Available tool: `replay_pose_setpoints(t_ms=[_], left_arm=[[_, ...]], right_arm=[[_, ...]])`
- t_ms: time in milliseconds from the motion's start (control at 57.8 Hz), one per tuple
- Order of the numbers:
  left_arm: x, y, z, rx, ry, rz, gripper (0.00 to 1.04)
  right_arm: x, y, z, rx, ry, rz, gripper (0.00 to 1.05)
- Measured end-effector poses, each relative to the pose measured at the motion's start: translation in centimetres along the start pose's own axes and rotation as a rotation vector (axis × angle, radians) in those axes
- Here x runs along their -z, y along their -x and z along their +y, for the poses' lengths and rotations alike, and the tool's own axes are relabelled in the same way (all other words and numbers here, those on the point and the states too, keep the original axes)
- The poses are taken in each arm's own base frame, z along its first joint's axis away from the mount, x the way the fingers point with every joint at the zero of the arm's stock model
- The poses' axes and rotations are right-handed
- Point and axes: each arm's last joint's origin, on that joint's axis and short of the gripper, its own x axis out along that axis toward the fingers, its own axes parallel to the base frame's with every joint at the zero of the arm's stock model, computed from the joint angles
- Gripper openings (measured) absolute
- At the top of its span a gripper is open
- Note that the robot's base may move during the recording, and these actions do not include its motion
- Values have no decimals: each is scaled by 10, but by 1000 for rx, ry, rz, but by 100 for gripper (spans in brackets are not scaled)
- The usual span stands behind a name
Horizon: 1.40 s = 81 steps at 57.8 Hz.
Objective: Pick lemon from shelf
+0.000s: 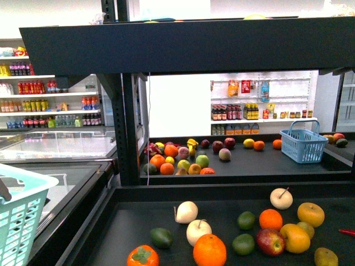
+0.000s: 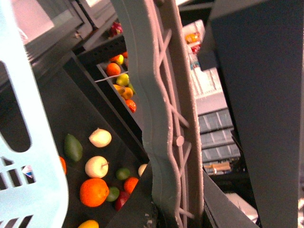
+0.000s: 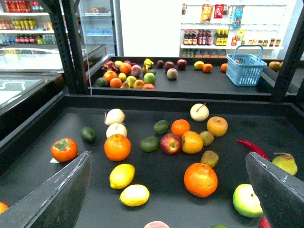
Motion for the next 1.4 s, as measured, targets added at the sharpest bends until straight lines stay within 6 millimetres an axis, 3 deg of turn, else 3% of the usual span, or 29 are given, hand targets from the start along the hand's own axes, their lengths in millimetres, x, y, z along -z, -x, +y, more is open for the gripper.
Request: replay_pose_setpoints(t_ms=[138, 277, 467, 865, 1003, 1263, 1315, 1401], left_arm=[[13, 13, -26, 78, -107, 55, 11], [47, 15, -38, 158, -162, 178, 10], [104, 0, -36, 204, -139, 346, 10], [200, -41, -69, 377, -163, 577, 10], [216, -50, -82, 419, -150, 614, 10], [220, -53, -93, 446, -155, 591, 10], [220, -53, -93, 445, -154, 592, 10], [221, -53, -94, 446, -154, 594, 10]], right_arm=[[0, 0, 0, 0, 0, 0, 97], [0, 0, 0, 0, 0, 0, 97], [0, 0, 0, 0, 0, 0, 97], [0, 0, 0, 0, 0, 0, 97], [0, 0, 0, 0, 0, 0, 97], [0, 0, 0, 9, 2, 5, 97], [4, -3, -1, 117, 38, 164, 97], [10, -17, -1, 101, 32, 360, 97]])
